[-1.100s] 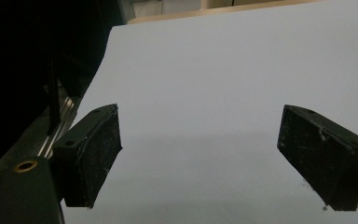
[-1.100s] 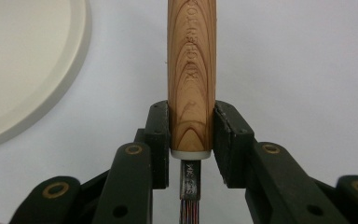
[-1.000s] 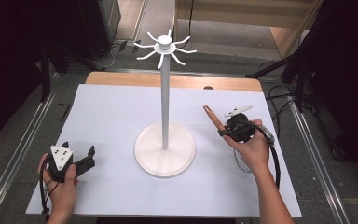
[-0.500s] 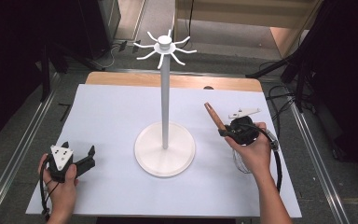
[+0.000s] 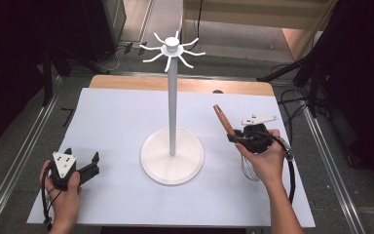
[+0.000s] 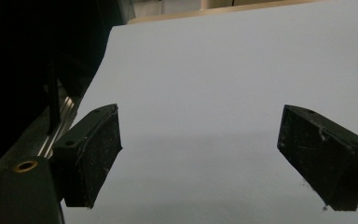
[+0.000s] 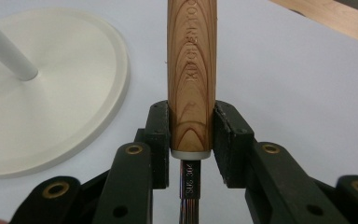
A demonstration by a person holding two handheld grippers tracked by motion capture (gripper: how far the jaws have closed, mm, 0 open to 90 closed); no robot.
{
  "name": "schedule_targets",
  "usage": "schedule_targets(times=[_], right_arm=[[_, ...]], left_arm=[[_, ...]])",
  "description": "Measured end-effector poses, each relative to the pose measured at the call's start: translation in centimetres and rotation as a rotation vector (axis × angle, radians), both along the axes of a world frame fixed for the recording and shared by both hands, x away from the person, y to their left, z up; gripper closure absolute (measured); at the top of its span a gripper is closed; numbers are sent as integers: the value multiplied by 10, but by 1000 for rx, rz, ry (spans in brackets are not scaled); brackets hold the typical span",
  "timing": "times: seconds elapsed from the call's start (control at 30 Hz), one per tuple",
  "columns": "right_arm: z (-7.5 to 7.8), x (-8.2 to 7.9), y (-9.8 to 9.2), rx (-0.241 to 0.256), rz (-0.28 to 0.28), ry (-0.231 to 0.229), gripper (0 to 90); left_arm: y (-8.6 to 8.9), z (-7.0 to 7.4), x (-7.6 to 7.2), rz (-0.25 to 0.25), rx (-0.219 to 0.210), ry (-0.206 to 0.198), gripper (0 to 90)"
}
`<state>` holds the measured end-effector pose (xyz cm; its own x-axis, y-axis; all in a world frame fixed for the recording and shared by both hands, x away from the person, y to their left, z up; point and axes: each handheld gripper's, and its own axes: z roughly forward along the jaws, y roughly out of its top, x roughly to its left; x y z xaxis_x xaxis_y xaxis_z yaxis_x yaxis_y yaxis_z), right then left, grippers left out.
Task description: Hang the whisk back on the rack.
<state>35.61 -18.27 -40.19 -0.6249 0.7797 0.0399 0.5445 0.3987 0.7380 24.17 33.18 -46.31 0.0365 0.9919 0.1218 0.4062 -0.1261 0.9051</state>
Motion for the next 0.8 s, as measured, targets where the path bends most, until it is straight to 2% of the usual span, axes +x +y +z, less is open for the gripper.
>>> schedule_targets(times=[0.8], right_arm=[[9,-15,5,128,39,-106,708]], left_arm=[[0,0,0,-1,0,0,141]])
